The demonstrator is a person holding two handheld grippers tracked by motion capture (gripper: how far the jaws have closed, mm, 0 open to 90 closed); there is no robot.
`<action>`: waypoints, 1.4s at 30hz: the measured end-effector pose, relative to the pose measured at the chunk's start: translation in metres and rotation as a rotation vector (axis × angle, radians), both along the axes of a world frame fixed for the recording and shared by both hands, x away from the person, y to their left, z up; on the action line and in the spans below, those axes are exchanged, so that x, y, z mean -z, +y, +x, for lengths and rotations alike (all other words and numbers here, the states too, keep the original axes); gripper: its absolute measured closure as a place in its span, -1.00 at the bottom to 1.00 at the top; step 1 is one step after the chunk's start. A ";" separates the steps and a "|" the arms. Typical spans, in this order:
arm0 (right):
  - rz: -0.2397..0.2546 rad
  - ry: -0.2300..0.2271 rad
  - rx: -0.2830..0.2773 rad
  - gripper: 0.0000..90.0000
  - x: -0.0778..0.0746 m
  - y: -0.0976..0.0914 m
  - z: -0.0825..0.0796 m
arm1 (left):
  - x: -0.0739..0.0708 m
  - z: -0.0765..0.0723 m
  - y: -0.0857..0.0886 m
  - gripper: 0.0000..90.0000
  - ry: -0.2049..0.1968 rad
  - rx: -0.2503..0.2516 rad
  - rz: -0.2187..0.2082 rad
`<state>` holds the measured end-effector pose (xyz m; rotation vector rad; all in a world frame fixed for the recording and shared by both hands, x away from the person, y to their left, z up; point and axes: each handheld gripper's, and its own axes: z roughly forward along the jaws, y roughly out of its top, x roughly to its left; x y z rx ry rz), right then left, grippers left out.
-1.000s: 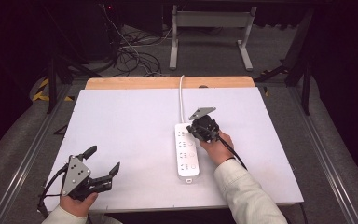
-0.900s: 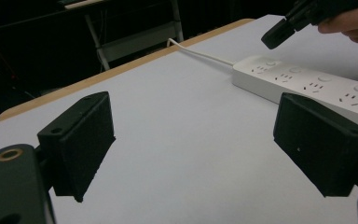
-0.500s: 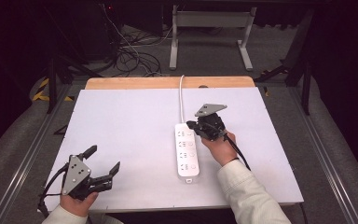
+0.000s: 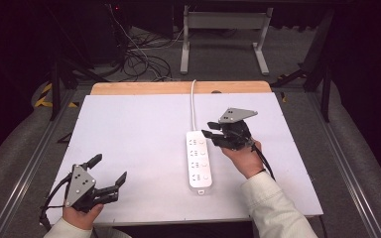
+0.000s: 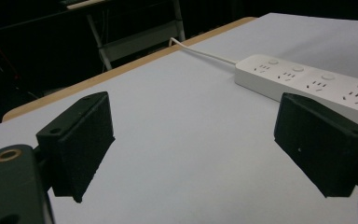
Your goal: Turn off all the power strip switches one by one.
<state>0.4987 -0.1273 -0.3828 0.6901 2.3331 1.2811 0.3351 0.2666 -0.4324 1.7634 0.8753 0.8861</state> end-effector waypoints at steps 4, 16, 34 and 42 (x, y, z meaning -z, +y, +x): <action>0.030 -0.034 0.010 -0.12 -0.007 -0.013 -0.010 | -0.001 0.000 0.000 -0.72 -0.003 -0.004 -0.002; 0.091 -0.009 0.001 -0.54 -0.003 -0.051 -0.035 | -0.001 0.000 0.004 -0.72 0.008 -0.009 -0.019; 0.138 -0.003 0.003 -0.92 0.033 -0.107 -0.068 | 0.001 -0.005 0.007 -0.73 0.014 0.010 -0.014; 0.149 0.083 0.064 -1.00 0.059 -0.125 -0.073 | 0.003 -0.010 0.010 -0.76 0.019 0.023 0.002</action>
